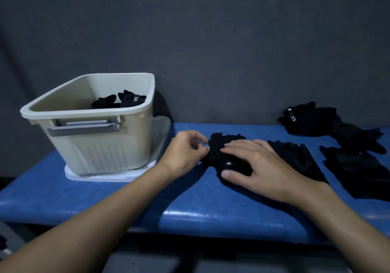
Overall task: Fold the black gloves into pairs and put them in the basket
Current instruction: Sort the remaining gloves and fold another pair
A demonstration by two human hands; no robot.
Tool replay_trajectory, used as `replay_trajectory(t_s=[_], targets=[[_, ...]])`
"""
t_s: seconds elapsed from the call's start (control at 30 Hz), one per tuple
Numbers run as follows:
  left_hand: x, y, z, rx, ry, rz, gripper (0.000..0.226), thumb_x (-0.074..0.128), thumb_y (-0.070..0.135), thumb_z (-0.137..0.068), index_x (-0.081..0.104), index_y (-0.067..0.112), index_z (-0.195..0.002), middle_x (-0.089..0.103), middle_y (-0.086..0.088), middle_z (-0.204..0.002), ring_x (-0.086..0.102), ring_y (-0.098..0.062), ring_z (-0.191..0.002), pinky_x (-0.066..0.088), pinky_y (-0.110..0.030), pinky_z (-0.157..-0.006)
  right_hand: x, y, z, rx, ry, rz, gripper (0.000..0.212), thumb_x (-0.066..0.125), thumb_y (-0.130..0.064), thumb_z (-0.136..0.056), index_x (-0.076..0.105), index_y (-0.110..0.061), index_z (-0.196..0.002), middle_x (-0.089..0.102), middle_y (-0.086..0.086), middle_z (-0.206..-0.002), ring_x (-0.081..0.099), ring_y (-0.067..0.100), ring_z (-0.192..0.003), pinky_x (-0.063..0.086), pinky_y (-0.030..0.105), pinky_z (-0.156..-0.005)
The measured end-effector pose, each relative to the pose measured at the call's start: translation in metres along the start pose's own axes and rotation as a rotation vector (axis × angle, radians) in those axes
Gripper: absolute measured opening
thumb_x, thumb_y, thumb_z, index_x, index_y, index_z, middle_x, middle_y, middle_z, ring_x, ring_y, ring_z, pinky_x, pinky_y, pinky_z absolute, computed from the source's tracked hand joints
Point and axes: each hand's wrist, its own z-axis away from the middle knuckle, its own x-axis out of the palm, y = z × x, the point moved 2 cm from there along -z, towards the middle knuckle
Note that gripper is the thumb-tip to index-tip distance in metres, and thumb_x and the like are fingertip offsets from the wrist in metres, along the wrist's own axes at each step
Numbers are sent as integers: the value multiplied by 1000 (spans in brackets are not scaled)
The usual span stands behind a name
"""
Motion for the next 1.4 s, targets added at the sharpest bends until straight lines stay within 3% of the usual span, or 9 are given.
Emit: replay_trajectory(t_s=[0.13,0.3,0.43,0.6,0.8,0.93,1.07,1.23,1.4], targets=[[-2,3,-1,-44,3,117,4,70,5,-89,67,7,-92,61,-1,-65,58,-13,-61,52,-29,-65,4,1,1,-31,19,-10,61,46,-70,-77,63,-37,-125,55,-20,-134,37,-6,-130,20,28,-113],[-6,8,-1,-54,33,168,6,71,-1,-87,68,4,-89,61,-1,-65,60,-10,-56,51,-20,-53,-1,6,-2,-59,167,-13,30,62,-35,-87,69,-29,-116,64,-18,-119,54,5,-116,30,26,-103],[-6,8,1,-45,54,183,6,73,-1,-86,69,3,-90,66,-6,-73,61,-6,-55,48,-16,-52,-4,8,-2,-87,247,101,32,70,-18,-86,69,-24,-117,63,-10,-120,55,14,-112,32,30,-102],[-2,1,0,-60,53,136,11,75,1,-84,69,10,-86,66,-1,-71,60,-7,-60,45,-14,-52,1,9,1,-93,147,149,34,70,-22,-86,68,-28,-119,60,-11,-126,51,9,-119,31,32,-102],[-3,0,-1,-65,69,137,10,76,10,-86,69,5,-90,69,-4,-78,61,-9,-62,45,-14,-52,1,8,4,-22,104,12,47,61,-52,-86,61,-32,-128,54,-21,-129,34,-13,-119,23,23,-108],[1,-2,-7,-17,70,70,10,77,23,-86,70,16,-87,72,3,-84,62,-8,-70,48,-18,-64,-1,10,2,17,108,-48,55,44,-70,-85,63,-36,-123,53,-28,-123,44,-6,-122,27,28,-109],[4,-2,-16,51,5,-47,11,69,35,-90,68,30,-100,69,6,-99,64,-12,-95,52,-29,-85,-10,23,-9,151,242,-158,43,36,-57,-94,64,-35,-118,63,-22,-116,55,7,-115,38,45,-105],[17,4,-19,51,-129,-234,39,47,48,-90,63,40,-125,69,16,-115,61,-11,-112,44,-43,-104,-2,47,-16,339,60,-37,42,26,-59,-96,61,-44,-114,65,-19,-115,52,6,-115,29,42,-104],[18,5,-23,20,-137,-346,35,46,36,-101,60,33,-133,56,13,-136,49,-12,-129,29,-49,-114,5,54,-20,367,35,-34,57,17,-67,-91,64,-35,-88,62,-20,-105,52,5,-108,28,44,-101]])
